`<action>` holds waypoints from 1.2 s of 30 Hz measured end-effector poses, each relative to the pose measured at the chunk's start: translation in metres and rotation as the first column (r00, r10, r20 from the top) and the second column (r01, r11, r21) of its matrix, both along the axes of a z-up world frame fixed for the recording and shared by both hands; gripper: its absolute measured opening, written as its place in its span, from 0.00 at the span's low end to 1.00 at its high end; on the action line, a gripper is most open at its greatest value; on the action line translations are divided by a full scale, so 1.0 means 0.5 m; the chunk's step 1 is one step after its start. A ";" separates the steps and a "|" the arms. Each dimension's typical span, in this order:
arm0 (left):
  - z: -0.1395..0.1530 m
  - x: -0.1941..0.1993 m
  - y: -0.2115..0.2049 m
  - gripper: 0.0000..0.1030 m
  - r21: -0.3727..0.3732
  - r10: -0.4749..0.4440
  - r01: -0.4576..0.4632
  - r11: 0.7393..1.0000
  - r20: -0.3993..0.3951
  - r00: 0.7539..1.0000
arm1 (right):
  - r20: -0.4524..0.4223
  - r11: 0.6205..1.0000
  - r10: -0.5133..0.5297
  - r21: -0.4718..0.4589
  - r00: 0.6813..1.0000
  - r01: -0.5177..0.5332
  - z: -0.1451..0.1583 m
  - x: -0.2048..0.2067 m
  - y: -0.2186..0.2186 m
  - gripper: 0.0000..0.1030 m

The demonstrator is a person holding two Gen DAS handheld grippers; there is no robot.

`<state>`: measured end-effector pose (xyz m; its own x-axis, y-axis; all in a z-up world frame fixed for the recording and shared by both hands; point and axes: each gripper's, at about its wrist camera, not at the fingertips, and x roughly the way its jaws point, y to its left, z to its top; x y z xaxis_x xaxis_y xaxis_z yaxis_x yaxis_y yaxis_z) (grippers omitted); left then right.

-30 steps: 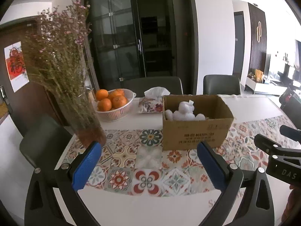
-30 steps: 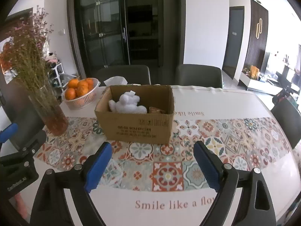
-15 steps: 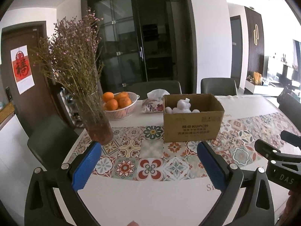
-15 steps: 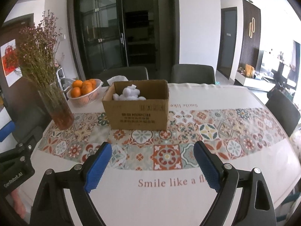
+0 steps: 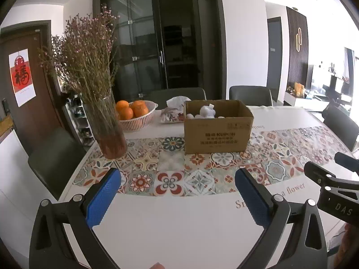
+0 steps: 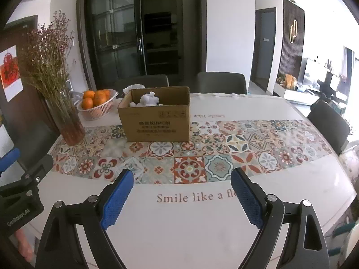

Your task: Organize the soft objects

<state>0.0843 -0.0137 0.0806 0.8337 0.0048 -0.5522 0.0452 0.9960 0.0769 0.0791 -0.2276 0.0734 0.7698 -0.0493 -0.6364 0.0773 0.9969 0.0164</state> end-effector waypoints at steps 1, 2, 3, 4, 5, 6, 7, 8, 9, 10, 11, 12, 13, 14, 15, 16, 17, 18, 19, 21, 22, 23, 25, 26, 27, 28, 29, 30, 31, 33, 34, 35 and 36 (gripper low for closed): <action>-0.002 -0.003 -0.001 1.00 0.000 -0.003 0.003 1.000 0.000 1.000 | 0.001 1.000 -0.001 -0.002 1.000 0.001 -0.001 -0.007 -0.001 0.87; -0.004 -0.006 -0.002 1.00 -0.002 -0.005 0.005 1.000 -0.005 1.000 | 0.001 1.000 -0.001 -0.004 1.000 0.001 -0.002 -0.011 -0.001 0.87; -0.005 -0.007 -0.001 1.00 -0.004 -0.008 0.008 1.000 -0.006 1.000 | 0.002 1.000 -0.001 -0.004 1.000 0.001 -0.003 -0.016 0.000 0.87; -0.005 -0.011 -0.002 1.00 -0.005 -0.014 0.014 1.000 -0.005 1.000 | 0.002 1.000 -0.001 -0.004 1.000 0.001 -0.004 -0.019 0.000 0.87; -0.006 -0.014 -0.003 1.00 -0.003 -0.012 0.012 1.000 -0.003 1.000 | 0.003 1.000 -0.001 -0.003 1.000 0.001 -0.004 -0.023 -0.001 0.87; -0.006 -0.017 -0.003 1.00 -0.002 -0.011 0.011 1.000 0.000 1.000 | 0.003 1.000 -0.002 -0.002 1.000 0.002 -0.005 -0.025 -0.001 0.87; -0.006 -0.021 -0.004 1.00 -0.002 -0.013 0.013 1.000 0.004 1.000 | 0.004 1.000 -0.002 -0.001 1.000 0.002 -0.005 -0.028 -0.001 0.87; -0.006 -0.025 -0.003 1.00 -0.005 -0.013 0.013 1.000 0.006 1.000 | 0.007 1.000 -0.004 0.000 1.000 0.004 -0.006 -0.033 -0.001 0.87; -0.005 -0.029 -0.003 1.00 -0.008 -0.013 0.013 1.000 0.011 1.000 | 0.008 1.000 -0.004 0.002 1.000 0.004 -0.006 -0.035 -0.001 0.87; -0.005 -0.033 -0.002 1.00 -0.009 -0.014 0.014 1.000 0.015 1.000 | 0.008 1.000 -0.002 0.004 1.000 0.002 -0.007 -0.039 -0.002 0.87; -0.005 -0.036 -0.002 1.00 -0.008 -0.013 0.013 1.000 0.017 1.000 | 0.009 1.000 -0.001 0.005 1.000 0.001 -0.008 -0.041 0.000 0.87; -0.005 -0.039 -0.002 1.00 -0.010 -0.013 0.014 1.000 0.018 1.000 | 0.009 1.000 -0.001 0.005 1.000 0.001 -0.008 -0.043 0.001 0.87; -0.004 -0.042 -0.002 1.00 -0.012 -0.017 0.017 1.000 0.020 1.000 | 0.007 1.000 0.002 0.007 1.000 -0.002 -0.008 -0.045 0.001 0.87; -0.003 -0.043 -0.003 1.00 -0.013 -0.016 0.017 1.000 0.022 1.000 | 0.008 1.000 0.004 0.008 1.000 -0.004 -0.008 -0.048 0.001 0.87; -0.002 -0.044 -0.003 1.00 -0.012 -0.015 0.015 1.000 0.025 1.000 | 0.010 1.000 0.004 0.010 1.000 -0.004 -0.008 -0.050 0.002 0.87; -0.002 -0.047 -0.003 1.00 -0.011 -0.014 0.014 1.000 0.028 1.000 | 0.012 1.000 0.003 0.009 1.000 -0.003 -0.008 -0.052 0.002 0.87; -0.001 -0.050 -0.003 1.00 -0.010 -0.013 0.013 1.000 0.031 0.999 | 0.015 1.000 0.002 0.007 1.000 -0.002 -0.007 -0.055 0.002 0.87; -0.001 -0.051 -0.003 1.00 -0.008 -0.011 0.012 1.000 0.033 0.999 | 0.018 1.000 0.000 0.005 1.000 0.000 -0.007 -0.057 0.002 0.87; -0.001 -0.053 -0.004 1.00 -0.007 -0.011 0.011 1.000 0.036 0.999 | 0.018 1.000 0.000 0.004 1.000 0.000 -0.006 -0.059 0.002 0.87; 0.000 -0.056 -0.004 1.00 -0.011 -0.013 0.014 1.000 0.038 0.999 | 0.020 1.000 0.000 0.004 1.000 0.000 -0.005 -0.060 0.002 0.87; 0.000 -0.057 -0.004 1.00 -0.013 -0.014 0.015 1.000 0.039 0.999 | 0.023 1.000 -0.001 0.003 1.000 0.001 -0.004 -0.062 0.001 0.87; 0.000 -0.057 -0.004 1.00 -0.013 -0.014 0.015 1.000 0.040 0.999 | 0.024 1.000 0.000 0.001 1.000 0.000 -0.003 -0.063 0.001 0.87; 0.000 -0.058 -0.004 1.00 -0.013 -0.015 0.016 1.000 0.040 0.999 | 0.024 1.000 -0.001 0.004 1.000 0.001 -0.004 -0.064 0.002 0.87; -0.001 -0.058 -0.004 1.00 -0.014 -0.016 0.017 1.000 0.039 0.999 | 0.024 1.000 -0.002 0.002 1.000 0.002 -0.004 -0.064 0.002 0.87; -0.002 -0.058 -0.003 1.00 -0.016 -0.017 0.018 1.000 0.038 0.999 | 0.025 1.000 -0.002 0.002 1.000 0.002 -0.004 -0.064 0.002 0.87; -0.002 -0.058 -0.003 1.00 -0.017 -0.018 0.018 1.000 0.037 0.999 | 0.025 1.000 -0.003 0.000 1.000 0.003 -0.003 -0.065 0.002 0.87; -0.002 -0.059 -0.004 1.00 -0.020 -0.017 0.018 1.000 0.036 0.999 | 0.023 1.000 -0.002 0.001 1.000 0.002 -0.003 -0.066 0.003 0.87; -0.002 -0.059 -0.004 1.00 -0.021 -0.019 0.020 1.000 0.036 0.999 | 0.023 1.000 -0.001 0.003 1.000 0.001 -0.001 -0.066 0.003 0.87; -0.002 -0.059 -0.004 1.00 -0.023 -0.020 0.021 1.000 0.036 0.999 | 0.023 1.000 0.000 0.003 1.000 0.000 0.002 -0.066 0.001 0.87; -0.002 -0.060 -0.003 1.00 -0.023 -0.018 0.019 1.000 0.040 0.999 | 0.023 1.000 0.001 0.003 1.000 -0.001 0.004 -0.067 0.001 0.87; -0.002 -0.061 -0.004 1.00 -0.022 -0.018 0.019 1.000 0.041 0.999 | 0.022 1.000 0.001 0.001 1.000 -0.001 0.003 -0.065 0.002 0.87; -0.002 -0.061 -0.004 1.00 -0.021 -0.016 0.017 1.000 0.040 0.999 | 0.021 1.000 0.002 0.001 1.000 -0.002 0.003 -0.065 0.002 0.87; -0.003 -0.061 -0.004 1.00 -0.022 -0.017 0.018 1.000 0.040 0.999 | 0.023 1.000 0.001 0.003 1.000 -0.001 0.002 -0.066 0.001 0.87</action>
<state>0.0539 -0.0157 0.0793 0.8550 -0.0220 -0.5182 0.0603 0.9965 0.0572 0.0461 -0.2268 0.0746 0.7840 -0.0464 -0.6190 0.0759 0.9969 0.0215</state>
